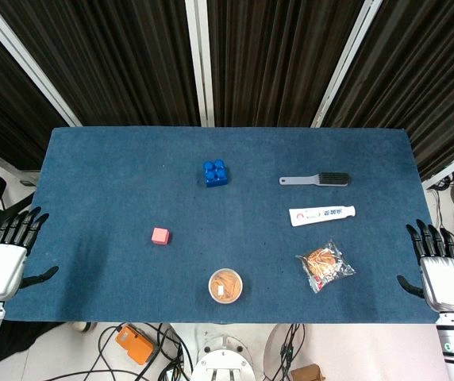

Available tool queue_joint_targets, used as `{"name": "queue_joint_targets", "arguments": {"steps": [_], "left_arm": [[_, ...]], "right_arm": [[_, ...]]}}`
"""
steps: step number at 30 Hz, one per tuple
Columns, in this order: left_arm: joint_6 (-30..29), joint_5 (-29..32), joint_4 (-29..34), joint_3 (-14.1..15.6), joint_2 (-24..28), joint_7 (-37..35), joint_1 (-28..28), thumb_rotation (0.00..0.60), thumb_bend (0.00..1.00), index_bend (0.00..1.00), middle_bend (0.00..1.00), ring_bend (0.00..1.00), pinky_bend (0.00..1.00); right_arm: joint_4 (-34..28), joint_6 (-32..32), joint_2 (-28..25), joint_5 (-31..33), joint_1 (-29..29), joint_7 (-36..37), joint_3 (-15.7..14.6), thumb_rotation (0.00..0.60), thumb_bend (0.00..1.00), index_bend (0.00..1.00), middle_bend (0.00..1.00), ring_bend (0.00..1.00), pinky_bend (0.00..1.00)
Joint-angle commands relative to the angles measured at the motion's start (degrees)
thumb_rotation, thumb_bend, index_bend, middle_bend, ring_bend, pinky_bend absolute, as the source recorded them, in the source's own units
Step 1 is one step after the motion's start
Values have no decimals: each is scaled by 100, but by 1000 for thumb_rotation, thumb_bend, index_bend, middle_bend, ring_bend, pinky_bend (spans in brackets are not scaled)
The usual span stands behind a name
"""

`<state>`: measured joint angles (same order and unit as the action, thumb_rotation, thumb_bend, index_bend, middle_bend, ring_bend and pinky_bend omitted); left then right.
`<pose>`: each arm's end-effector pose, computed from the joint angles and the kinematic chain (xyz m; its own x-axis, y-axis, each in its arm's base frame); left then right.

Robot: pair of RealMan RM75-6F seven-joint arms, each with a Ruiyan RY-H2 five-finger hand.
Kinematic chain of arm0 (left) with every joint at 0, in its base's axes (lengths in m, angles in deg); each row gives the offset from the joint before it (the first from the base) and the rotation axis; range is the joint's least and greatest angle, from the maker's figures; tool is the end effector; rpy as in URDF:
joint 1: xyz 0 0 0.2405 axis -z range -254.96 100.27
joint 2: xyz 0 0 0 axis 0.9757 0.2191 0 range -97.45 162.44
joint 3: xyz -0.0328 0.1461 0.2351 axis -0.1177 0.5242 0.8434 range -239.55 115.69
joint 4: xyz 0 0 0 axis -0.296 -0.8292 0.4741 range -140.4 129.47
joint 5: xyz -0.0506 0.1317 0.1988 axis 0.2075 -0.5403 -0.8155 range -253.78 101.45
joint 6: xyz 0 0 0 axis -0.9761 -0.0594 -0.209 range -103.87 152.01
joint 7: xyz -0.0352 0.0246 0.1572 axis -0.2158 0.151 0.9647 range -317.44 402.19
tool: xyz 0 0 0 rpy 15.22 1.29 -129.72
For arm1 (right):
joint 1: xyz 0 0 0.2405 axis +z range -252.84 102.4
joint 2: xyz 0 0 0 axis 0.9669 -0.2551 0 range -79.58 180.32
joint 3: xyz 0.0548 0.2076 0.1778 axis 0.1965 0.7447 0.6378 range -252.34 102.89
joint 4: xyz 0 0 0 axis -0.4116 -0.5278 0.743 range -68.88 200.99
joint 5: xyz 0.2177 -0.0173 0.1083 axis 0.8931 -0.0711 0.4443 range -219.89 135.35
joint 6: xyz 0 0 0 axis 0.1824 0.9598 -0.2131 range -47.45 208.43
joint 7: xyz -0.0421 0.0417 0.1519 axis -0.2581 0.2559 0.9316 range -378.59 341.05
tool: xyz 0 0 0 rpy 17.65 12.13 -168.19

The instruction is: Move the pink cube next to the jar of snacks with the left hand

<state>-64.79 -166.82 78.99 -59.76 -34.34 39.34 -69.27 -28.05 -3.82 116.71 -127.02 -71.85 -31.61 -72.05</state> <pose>-0.3504 0.2047 0.1271 0.4366 -0.0029 0.8997 0.8908 -0.1384 -0.4328 -0.3424 -0.1941 0.1196 0.5299 -0.0394 0.8471 -0.8470 0.0246 0.5310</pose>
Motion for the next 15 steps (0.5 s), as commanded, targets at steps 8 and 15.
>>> {"name": "queue_joint_targets", "arguments": {"steps": [8, 15], "left_arm": [[802, -439, -28, 169, -79, -774, 460, 600, 80, 4, 7, 0, 73], [1388, -376, -472, -205, -937, -1081, 1068, 600, 189, 148, 37, 0, 73]], "right_arm": [[-18, -44, 17, 21, -28, -39, 6, 600, 303, 0, 0, 0, 0], [-19, 4, 44, 99, -2, -92, 44, 600, 302, 0, 0, 0, 0]]}}
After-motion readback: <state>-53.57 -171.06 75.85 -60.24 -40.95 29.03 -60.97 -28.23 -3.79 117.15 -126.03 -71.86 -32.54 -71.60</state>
